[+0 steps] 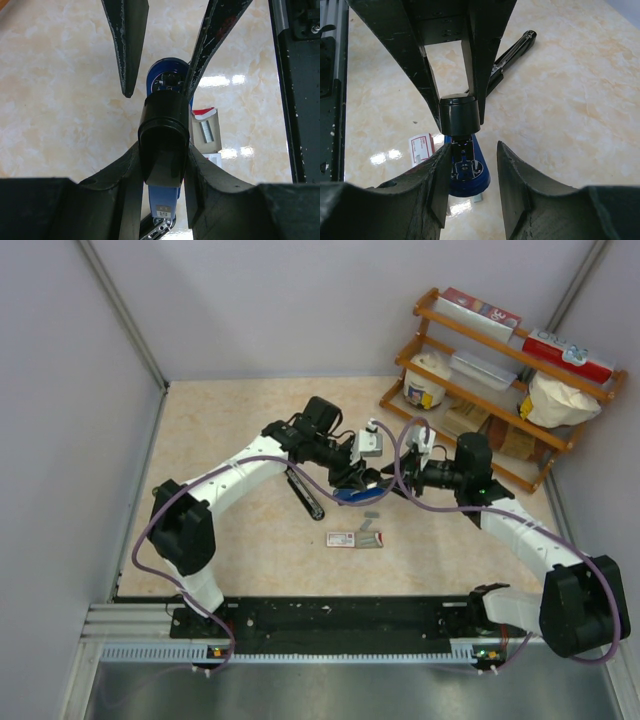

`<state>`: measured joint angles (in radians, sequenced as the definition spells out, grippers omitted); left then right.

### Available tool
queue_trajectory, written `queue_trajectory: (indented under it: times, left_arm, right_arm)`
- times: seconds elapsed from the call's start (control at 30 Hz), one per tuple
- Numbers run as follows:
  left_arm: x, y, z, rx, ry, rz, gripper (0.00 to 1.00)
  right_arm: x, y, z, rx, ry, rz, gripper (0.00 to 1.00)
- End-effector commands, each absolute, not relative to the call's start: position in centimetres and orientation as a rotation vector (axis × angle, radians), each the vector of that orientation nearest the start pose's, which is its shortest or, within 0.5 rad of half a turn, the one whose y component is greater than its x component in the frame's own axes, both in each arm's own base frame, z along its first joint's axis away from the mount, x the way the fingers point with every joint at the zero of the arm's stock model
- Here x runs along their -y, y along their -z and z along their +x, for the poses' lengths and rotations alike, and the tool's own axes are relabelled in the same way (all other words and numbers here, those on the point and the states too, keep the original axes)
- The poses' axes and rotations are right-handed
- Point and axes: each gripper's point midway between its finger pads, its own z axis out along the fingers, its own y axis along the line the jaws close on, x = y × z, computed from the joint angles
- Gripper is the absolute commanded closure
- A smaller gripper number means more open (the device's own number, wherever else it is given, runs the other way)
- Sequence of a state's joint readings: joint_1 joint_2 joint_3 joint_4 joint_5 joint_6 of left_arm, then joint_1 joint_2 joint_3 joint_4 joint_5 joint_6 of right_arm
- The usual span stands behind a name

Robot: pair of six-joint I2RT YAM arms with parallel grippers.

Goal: Load the staples into the stapler

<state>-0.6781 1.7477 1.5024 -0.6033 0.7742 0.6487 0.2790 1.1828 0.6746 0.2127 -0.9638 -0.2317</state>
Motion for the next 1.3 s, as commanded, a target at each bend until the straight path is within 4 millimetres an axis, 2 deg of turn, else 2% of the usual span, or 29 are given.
queue_trajectory:
  times: [0.0,0.1,0.33,0.47,0.67,0.97,1.0,1.27]
  left_arm:
    - [37.1,-22.6,27.8,-1.441,0.979,1.633,1.0]
    - [37.3,-22.9,27.8,-1.425,0.983,1.632,1.0]
    - [37.7,-23.7,28.5,-1.407,1.006,1.606,1.0]
    - [37.8,-24.4,30.3,-1.421,1.026,1.552,1.0]
    - [37.5,-24.8,34.2,-1.467,1.091,1.433,1.0]
    - [37.3,-24.4,37.3,-1.484,1.131,1.389,1.0]
    - [37.1,-24.3,37.7,-1.485,1.125,1.383,1.0]
    - [35.8,-23.1,39.9,-1.51,1.099,1.343,1.0]
  right_arm:
    - [-22.7,-19.5,26.8,-1.439,-0.928,-1.153,0.6]
    - [-22.6,-18.5,26.6,-1.463,-0.932,-1.166,0.64]
    - [-22.2,-16.6,26.9,-1.505,-0.899,-1.185,0.67]
    - [-22.1,-15.9,27.3,-1.529,-0.882,-1.189,0.71]
    - [-21.7,-13.9,28.3,-1.598,-0.848,-1.219,0.82]
    - [-21.7,-13.5,28.4,-1.645,-0.867,-1.277,0.97]
    - [-21.5,-13.5,28.7,-1.651,-0.839,-1.278,1.0]
    - [-19.4,-12.1,31.6,-1.704,-0.592,-1.313,1.0]
